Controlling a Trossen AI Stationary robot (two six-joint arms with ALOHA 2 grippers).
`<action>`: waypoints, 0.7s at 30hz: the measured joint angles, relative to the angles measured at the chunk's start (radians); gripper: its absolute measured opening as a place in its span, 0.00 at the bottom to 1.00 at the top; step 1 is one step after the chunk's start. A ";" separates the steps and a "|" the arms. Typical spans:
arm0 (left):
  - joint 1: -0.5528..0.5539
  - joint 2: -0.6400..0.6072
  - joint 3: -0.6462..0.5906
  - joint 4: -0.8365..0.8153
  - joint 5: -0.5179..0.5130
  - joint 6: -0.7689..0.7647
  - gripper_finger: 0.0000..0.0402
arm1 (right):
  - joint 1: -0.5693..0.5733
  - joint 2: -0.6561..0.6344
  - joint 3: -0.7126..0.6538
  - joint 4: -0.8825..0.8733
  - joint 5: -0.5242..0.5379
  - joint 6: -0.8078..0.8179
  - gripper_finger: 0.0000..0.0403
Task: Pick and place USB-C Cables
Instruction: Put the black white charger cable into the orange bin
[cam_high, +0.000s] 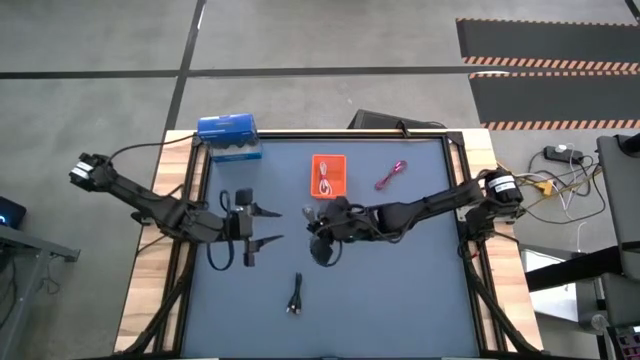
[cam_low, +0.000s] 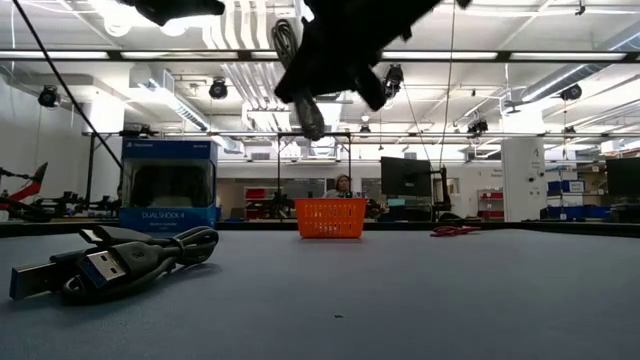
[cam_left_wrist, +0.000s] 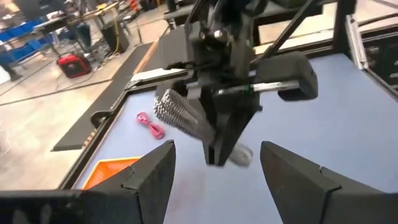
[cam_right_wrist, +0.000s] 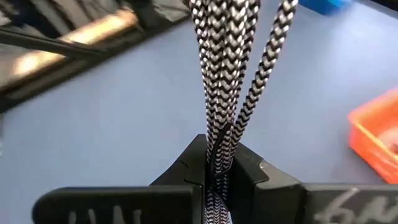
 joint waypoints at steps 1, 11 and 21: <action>0.000 -0.007 -0.001 -0.007 -0.001 -0.004 0.55 | 0.000 0.000 0.035 -0.075 0.013 0.025 0.06; 0.000 -0.038 -0.028 -0.027 -0.056 0.001 0.55 | -0.082 0.002 0.331 -0.543 -0.036 0.251 0.06; 0.000 -0.047 -0.062 -0.060 -0.283 0.003 0.55 | -0.244 0.002 0.458 -0.626 -0.340 0.485 0.06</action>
